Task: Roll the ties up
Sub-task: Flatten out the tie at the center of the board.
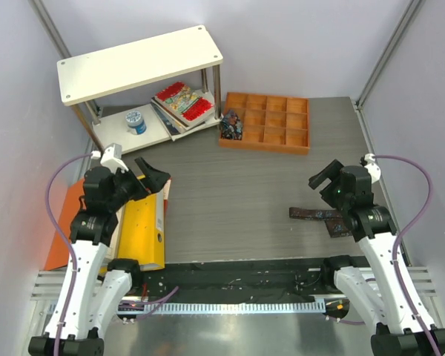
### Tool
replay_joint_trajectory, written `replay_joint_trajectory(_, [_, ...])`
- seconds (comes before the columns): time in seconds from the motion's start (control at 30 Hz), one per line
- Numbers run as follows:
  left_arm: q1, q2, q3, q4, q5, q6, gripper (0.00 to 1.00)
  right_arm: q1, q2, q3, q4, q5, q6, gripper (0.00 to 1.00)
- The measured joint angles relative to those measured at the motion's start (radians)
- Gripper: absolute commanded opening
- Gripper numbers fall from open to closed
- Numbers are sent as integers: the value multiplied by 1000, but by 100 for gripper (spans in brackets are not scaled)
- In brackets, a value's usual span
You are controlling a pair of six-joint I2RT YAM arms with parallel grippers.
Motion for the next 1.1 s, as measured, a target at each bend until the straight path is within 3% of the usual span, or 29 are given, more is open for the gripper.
replay_joint_trajectory(0.17, [-28,55,59,-75,46,-10,100,0,-32,25,-117,24,21,89])
replay_joint_trajectory(0.27, [-108,122,145,-114,14,-16,100,0,-32,42,-155,35,22,89])
replay_joint_trajectory(0.4, [-368,238,311,-204,-177,-37,100,0,-32,64,-198,55,26,98])
replay_joint_trajectory(0.57, [-752,477,577,-298,-484,-91,100,0,-37,103,-243,102,28,98])
replay_joint_trajectory(0.63, [-859,565,618,-303,-584,-143,100,0,-37,116,-256,107,26,98])
replay_joint_trajectory(0.67, [-880,589,608,-299,-602,-193,90,0,-39,124,-263,107,24,98])
replay_joint_trajectory(0.83, [-786,659,333,-164,-520,-354,91,0,-72,132,-300,107,18,97])
replay_joint_trajectory(0.97, [-863,785,362,-127,-523,-373,86,0,-104,132,-326,107,18,96])
replay_joint_trajectory(1.1, [-920,891,420,23,-455,-388,74,0,-137,132,-352,106,26,93])
